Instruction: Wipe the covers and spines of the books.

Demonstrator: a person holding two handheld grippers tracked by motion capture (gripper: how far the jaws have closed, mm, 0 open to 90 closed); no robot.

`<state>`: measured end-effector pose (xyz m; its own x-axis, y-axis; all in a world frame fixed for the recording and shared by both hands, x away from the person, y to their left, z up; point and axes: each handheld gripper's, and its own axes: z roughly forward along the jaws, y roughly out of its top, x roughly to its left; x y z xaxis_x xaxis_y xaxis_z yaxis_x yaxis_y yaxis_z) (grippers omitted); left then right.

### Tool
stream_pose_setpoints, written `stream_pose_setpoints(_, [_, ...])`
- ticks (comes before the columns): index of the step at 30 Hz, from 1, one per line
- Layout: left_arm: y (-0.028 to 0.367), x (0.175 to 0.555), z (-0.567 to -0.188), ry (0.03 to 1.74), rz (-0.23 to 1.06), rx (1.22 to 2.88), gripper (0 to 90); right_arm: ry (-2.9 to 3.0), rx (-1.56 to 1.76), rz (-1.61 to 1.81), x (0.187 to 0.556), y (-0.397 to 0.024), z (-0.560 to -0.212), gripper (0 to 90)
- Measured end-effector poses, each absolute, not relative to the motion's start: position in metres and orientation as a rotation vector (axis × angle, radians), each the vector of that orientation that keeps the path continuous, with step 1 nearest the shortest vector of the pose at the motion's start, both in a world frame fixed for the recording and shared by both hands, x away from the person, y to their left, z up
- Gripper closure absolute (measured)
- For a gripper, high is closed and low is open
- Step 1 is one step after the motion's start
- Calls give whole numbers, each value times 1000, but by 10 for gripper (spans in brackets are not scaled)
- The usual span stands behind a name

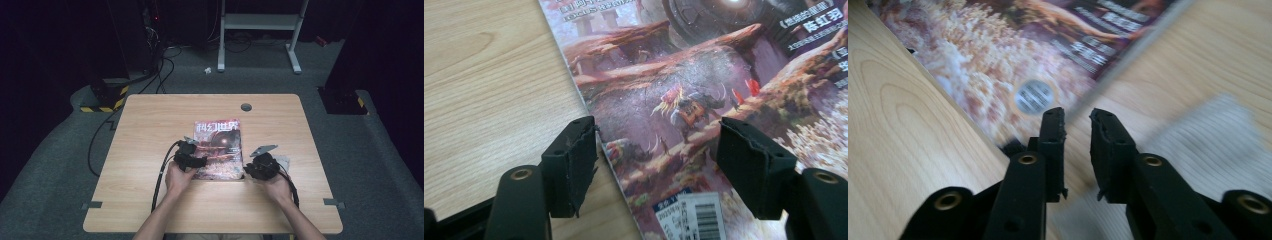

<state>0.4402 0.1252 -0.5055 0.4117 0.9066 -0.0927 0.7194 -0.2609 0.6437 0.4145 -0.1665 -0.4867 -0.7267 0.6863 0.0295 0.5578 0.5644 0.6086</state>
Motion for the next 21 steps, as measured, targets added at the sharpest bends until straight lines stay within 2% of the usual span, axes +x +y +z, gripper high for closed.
stream_pose_setpoints(4, [131,433,-500,1359,393,2039,324,2523,1106,879,403,-196,-477,720])
stream_pose_setpoints(9, [139,420,-497,1347,394,2017,325,2504,1204,775,396,-226,-489,728])
stream_pose_setpoints(21, [167,395,-490,1383,451,1978,324,2476,1208,769,426,-219,-500,748])
